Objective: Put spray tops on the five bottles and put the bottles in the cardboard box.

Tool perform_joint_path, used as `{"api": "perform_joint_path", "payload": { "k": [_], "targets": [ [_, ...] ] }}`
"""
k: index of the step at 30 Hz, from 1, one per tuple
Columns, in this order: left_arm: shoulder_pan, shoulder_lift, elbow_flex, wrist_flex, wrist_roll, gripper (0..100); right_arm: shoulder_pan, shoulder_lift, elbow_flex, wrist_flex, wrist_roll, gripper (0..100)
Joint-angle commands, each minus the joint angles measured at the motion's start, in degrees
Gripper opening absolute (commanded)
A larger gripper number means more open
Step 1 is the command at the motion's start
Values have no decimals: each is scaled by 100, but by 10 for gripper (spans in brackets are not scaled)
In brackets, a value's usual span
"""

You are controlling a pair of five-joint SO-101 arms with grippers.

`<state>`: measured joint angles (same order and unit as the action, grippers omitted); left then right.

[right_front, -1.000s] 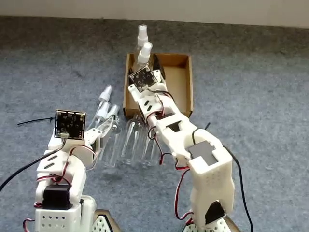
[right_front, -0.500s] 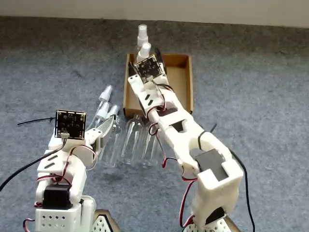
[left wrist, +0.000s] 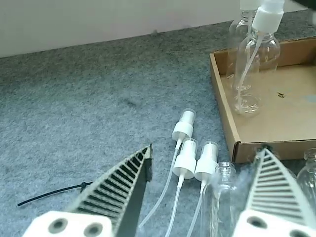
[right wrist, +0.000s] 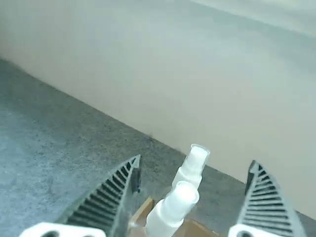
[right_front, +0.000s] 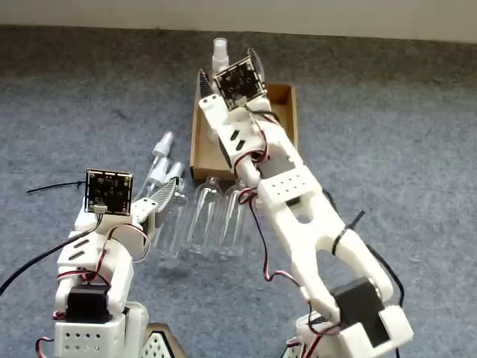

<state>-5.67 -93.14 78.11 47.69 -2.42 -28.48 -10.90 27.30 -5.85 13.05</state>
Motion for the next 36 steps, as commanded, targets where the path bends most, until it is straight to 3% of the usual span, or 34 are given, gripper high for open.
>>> {"api": "perform_joint_path", "payload": {
  "k": [1,6,15,18,22,28,32,36],
  "targets": [
    [4,13,-40,-105,-35,305,-57,-1385,48,1156,-62,279],
    [4,13,-40,-105,-35,305,-277,-2941,1130,2571,-563,279],
    [-4,13,119,-114,-18,305,-57,-5446,3046,3820,-1969,279],
    [-4,13,119,-114,-9,305,-57,-5824,3424,4435,-2110,279],
    [-4,13,119,-114,-9,305,-233,-5288,3064,5121,-1846,278],
    [-4,13,127,-114,-9,305,-585,-3240,1429,6369,-1873,278],
    [-4,13,127,-114,-9,305,-901,-2088,664,6527,-1890,278],
    [-119,13,127,-114,-9,305,-901,-1393,400,6527,-2585,280]
  ]
}}
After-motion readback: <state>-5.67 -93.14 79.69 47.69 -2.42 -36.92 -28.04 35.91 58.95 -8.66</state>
